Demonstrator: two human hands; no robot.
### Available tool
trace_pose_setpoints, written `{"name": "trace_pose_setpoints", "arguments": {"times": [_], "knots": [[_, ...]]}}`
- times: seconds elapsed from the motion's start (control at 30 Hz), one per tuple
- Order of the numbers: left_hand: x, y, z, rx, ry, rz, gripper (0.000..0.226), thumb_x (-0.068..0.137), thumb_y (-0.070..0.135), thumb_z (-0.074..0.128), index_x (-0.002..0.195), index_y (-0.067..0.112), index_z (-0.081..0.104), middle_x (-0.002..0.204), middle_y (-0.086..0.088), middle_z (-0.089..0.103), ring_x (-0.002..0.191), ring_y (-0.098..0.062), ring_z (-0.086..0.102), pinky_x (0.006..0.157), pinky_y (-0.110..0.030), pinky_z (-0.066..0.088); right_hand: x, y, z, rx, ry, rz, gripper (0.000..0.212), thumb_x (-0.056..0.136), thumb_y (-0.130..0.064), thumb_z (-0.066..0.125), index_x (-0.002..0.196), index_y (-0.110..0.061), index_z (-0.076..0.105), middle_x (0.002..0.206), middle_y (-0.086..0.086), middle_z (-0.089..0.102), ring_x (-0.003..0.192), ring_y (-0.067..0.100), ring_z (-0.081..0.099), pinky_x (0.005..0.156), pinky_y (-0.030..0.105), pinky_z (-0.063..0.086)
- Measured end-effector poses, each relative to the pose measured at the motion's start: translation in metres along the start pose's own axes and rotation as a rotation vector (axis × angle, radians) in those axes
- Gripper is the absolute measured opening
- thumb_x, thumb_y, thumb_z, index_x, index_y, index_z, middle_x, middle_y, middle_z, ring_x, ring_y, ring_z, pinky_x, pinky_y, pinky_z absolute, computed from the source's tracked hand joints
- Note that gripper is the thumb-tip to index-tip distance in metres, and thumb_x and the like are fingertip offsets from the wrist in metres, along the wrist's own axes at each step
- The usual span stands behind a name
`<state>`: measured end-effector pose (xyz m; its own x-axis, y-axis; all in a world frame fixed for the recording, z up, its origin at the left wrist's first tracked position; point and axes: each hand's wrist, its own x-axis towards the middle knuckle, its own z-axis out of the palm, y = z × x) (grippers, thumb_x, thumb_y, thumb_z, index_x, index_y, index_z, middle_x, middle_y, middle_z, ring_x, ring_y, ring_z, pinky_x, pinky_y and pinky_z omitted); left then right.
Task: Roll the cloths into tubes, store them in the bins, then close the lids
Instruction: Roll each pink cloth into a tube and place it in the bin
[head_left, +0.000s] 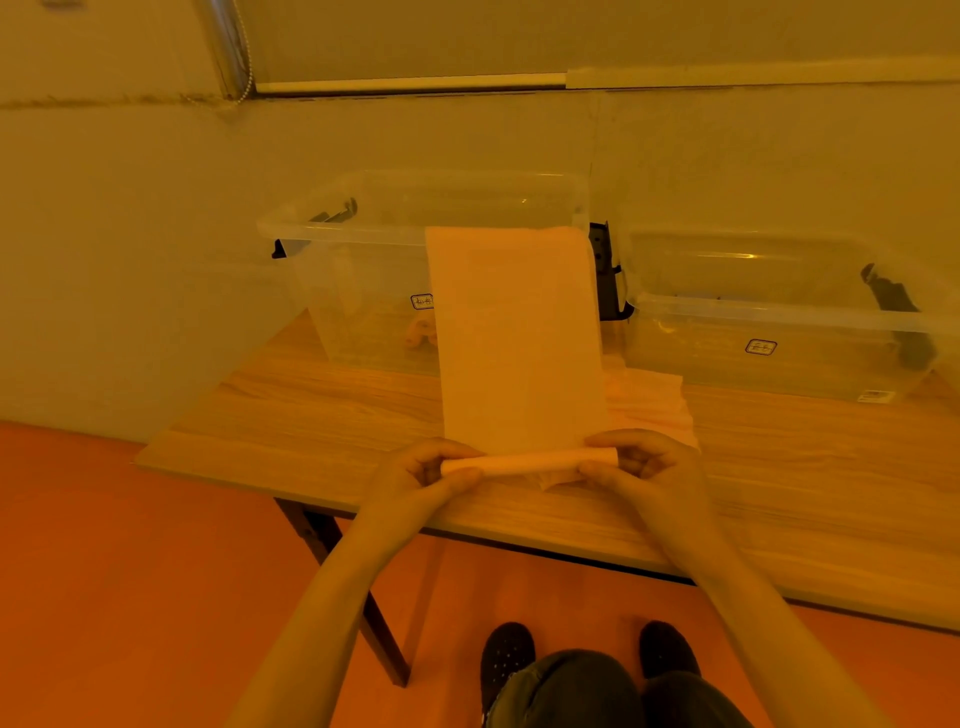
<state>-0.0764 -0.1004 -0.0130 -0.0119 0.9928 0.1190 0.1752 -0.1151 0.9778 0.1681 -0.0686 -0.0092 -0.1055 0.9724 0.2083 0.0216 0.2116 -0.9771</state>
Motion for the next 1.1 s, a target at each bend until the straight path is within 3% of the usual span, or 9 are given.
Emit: {"name": "trace_pose_setpoints", "arguments": {"times": [0.13, 0.33, 0.5, 0.77, 0.93, 1.1], "knots": [[-0.0004, -0.0004, -0.0008, -0.024, 0.021, -0.001, 0.019, 0.085, 0.017, 0.065, 0.103, 0.022, 0.069, 0.092, 0.004, 0.070, 0.086, -0.002, 0.065, 0.071, -0.012, 0.048, -0.0002, 0.0005, 0.0004, -0.041, 0.018, -0.017, 0.020, 0.073, -0.009, 0.076, 0.088, -0.021, 0.072, 0.087, -0.004, 0.073, 0.079, 0.006, 0.070, 0.067, 0.018, 0.055], [0.0003, -0.0004, -0.0007, 0.027, 0.009, 0.017, 0.014, 0.089, 0.018, 0.061, 0.100, 0.017, 0.070, 0.085, 0.013, 0.071, 0.079, -0.003, 0.066, 0.070, -0.013, 0.048, -0.0006, -0.0001, -0.0002, -0.008, 0.004, -0.005, 0.027, 0.066, -0.013, 0.077, 0.092, -0.019, 0.071, 0.096, -0.006, 0.072, 0.089, 0.005, 0.069, 0.074, 0.018, 0.055], [0.0003, -0.0019, -0.0017, 0.002, 0.005, 0.000, 0.026, 0.074, 0.033, 0.067, 0.097, 0.022, 0.072, 0.096, 0.013, 0.070, 0.093, -0.005, 0.065, 0.076, -0.016, 0.050, 0.0002, 0.0010, 0.0001, -0.044, 0.030, 0.005, 0.020, 0.072, -0.010, 0.077, 0.086, -0.023, 0.072, 0.087, -0.005, 0.073, 0.081, 0.007, 0.070, 0.069, 0.021, 0.057], [0.0022, -0.0051, -0.0023, 0.063, 0.012, 0.001, 0.015, 0.082, 0.026, 0.067, 0.096, 0.024, 0.072, 0.095, 0.012, 0.070, 0.089, -0.005, 0.065, 0.076, -0.018, 0.050, 0.0000, 0.0003, 0.0002, -0.022, 0.019, -0.001, 0.019, 0.076, -0.004, 0.074, 0.089, -0.017, 0.073, 0.091, -0.002, 0.073, 0.082, 0.007, 0.070, 0.070, 0.018, 0.056], [0.0016, -0.0055, -0.0023, 0.040, -0.011, 0.011, 0.026, 0.072, 0.030, 0.071, 0.097, 0.025, 0.071, 0.098, 0.014, 0.070, 0.094, -0.003, 0.064, 0.078, -0.018, 0.051, 0.0003, -0.0005, 0.0007, -0.034, 0.026, -0.003, 0.016, 0.076, -0.005, 0.074, 0.087, -0.016, 0.073, 0.087, -0.005, 0.073, 0.080, 0.003, 0.068, 0.068, 0.016, 0.054], [0.0028, -0.0060, -0.0007, 0.042, 0.013, 0.003, 0.023, 0.075, 0.032, 0.068, 0.096, 0.023, 0.072, 0.094, 0.011, 0.071, 0.089, -0.008, 0.067, 0.076, -0.020, 0.052, -0.0003, 0.0003, 0.0000, -0.042, 0.011, 0.020, 0.026, 0.067, -0.014, 0.079, 0.091, -0.021, 0.072, 0.096, -0.004, 0.073, 0.087, 0.006, 0.069, 0.076, 0.023, 0.057]]}}
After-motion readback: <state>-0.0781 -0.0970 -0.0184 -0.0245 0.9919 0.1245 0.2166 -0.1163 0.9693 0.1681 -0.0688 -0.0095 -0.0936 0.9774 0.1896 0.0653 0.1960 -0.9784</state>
